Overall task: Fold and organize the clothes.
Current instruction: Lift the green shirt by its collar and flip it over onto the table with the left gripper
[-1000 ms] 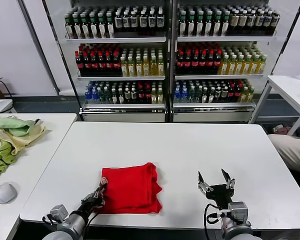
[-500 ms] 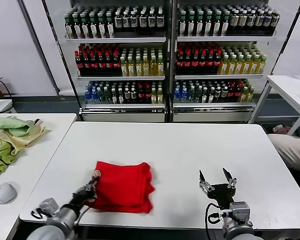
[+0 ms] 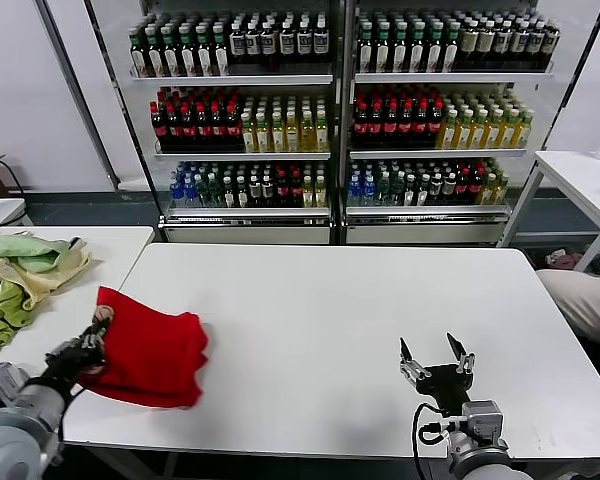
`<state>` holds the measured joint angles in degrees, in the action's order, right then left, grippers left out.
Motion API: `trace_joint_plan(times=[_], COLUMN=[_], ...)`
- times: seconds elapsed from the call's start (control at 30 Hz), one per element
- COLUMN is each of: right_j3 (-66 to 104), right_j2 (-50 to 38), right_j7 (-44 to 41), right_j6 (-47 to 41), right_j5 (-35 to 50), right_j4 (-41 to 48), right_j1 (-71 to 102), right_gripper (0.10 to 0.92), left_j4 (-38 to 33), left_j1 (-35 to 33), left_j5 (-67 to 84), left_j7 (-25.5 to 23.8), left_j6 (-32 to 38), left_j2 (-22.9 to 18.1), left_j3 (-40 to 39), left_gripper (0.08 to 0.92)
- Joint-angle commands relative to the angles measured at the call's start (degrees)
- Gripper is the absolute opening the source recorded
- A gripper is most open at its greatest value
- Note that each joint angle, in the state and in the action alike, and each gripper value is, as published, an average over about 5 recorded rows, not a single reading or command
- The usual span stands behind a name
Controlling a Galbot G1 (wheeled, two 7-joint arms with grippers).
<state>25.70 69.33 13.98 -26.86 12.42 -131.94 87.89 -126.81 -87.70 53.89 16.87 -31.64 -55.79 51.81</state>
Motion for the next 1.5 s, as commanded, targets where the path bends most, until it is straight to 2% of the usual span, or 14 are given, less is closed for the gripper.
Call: trace_joint_plan(times=[0.03,0.23,0.33,0.43,0.53,0.6,0.73,0.9,1.17,1.3,1.5], right_j3=[0.9,0.6,0.5,0.3,-0.1,-0.5,-1.1,-1.3,-1.5,-1.5,-1.4], right_j2=[0.0,0.3,0.4,0.6,0.8,0.9,1.3,1.7,1.7,1.5,1.4], right_j7=[-0.1,-0.1,-0.2,-0.2,-0.1,-0.1,-0.1,-0.2,-0.4,-0.5,-0.5], right_j6=[0.2,0.4,0.4,0.4,0.3,0.2,0.1,0.2,0.3,0.3,0.2], right_j5=[0.1,0.0,0.0,-0.1,-0.2,-0.4,-1.0,-1.5,-1.9,-1.9,-1.9], right_j4=[-0.1,0.3,0.5,0.8,0.9,1.0,1.0,1.2,1.4,1.4,1.6], right_j1=[0.2,0.1,0.1,-0.1,-0.4,-0.6,-0.6,-0.5,-0.7,-0.9,-1.1], right_gripper=[0.823,0.823,0.823,0.823,0.823,0.823,0.823,0.823,0.823,0.823,0.823], left_j4=[-2.3,-1.6,-3.9,-7.5,-9.8,-8.9,-3.6,0.9,2.7,4.2,6.1], left_j1=[-1.2,-1.9,-1.5,0.3,2.6,3.5,4.8,7.5,12.1,15.4,20.4], left_j5=[-2.7,-20.6,-30.2,-39.8,-52.6,-60.7,-72.4,-78.9,-76.5,-71.0,-55.2], left_j7=[6.3,9.6,10.1,10.5,9.3,7.2,4.6,4.7,6.0,7.4,11.1], left_j6=[-1.9,-1.9,-1.9,-1.9,-1.8,-1.7,-1.3,-0.5,-1.7,-1.7,-1.7], left_j2=[14.5,19.1,17.3,10.5,1.1,-5.4,-13.9,-19.3,-22.2,-23.7,-25.3], left_j3=[4.5,-1.0,-6.3,-18.7,-36.4,-46.4,-56.4,-56.6,-52.2,-50.4,-48.7], left_gripper=[0.122,0.122,0.122,0.122,0.122,0.122,0.122,0.122,0.122,0.122,0.122])
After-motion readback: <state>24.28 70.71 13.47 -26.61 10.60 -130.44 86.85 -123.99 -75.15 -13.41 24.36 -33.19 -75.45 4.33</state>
